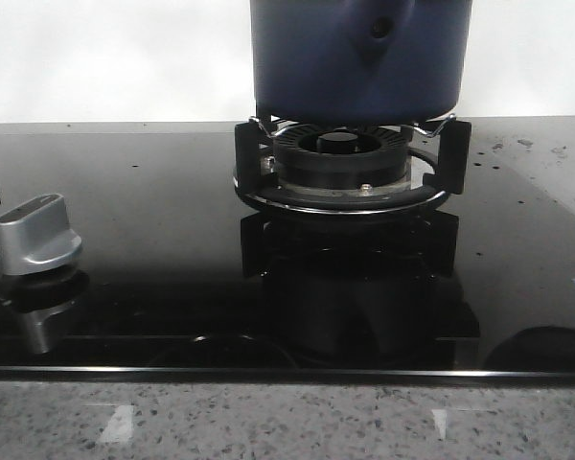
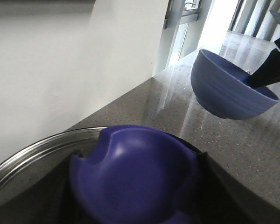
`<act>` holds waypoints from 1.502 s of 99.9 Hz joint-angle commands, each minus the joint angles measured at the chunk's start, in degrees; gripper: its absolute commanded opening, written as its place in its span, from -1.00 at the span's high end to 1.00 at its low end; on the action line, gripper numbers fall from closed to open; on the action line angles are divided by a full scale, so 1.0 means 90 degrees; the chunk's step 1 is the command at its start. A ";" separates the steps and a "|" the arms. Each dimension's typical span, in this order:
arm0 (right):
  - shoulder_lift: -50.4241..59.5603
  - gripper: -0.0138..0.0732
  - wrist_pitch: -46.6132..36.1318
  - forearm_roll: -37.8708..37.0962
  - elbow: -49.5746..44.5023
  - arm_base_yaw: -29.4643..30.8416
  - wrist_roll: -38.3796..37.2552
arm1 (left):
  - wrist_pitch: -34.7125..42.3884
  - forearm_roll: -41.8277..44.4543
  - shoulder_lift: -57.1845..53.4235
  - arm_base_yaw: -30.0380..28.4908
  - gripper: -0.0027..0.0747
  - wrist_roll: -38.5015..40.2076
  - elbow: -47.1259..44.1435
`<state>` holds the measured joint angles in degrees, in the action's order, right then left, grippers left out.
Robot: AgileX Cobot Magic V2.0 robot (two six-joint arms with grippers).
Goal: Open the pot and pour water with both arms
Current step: 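Lift the bowl with the right gripper and carry it toward the pot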
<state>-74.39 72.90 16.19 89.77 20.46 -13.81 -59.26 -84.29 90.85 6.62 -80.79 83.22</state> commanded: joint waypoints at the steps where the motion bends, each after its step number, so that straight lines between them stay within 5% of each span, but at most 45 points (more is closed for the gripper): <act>1: 0.0144 0.83 -0.0019 0.0427 0.0328 -0.0041 0.0023 | 0.0024 -0.0606 -0.0312 -0.0003 0.11 0.0036 0.0199; 96: -0.0878 0.82 0.0222 0.0538 0.1563 -0.1212 0.0013 | 0.0059 -0.0606 -0.0312 -0.0083 0.11 0.0036 0.0199; 125: -0.1071 0.82 0.0222 -0.0663 0.1563 -0.1807 0.0013 | 0.0059 -0.0606 -0.0312 -0.0083 0.11 0.0036 0.0199; 150: -0.1114 0.82 0.0222 -0.0781 0.1563 -0.1929 0.0013 | 0.0059 -0.0606 -0.0312 -0.0083 0.11 0.0036 0.0199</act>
<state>-86.47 73.45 9.19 101.82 3.19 -13.88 -58.46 -84.10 90.85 6.00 -80.79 83.22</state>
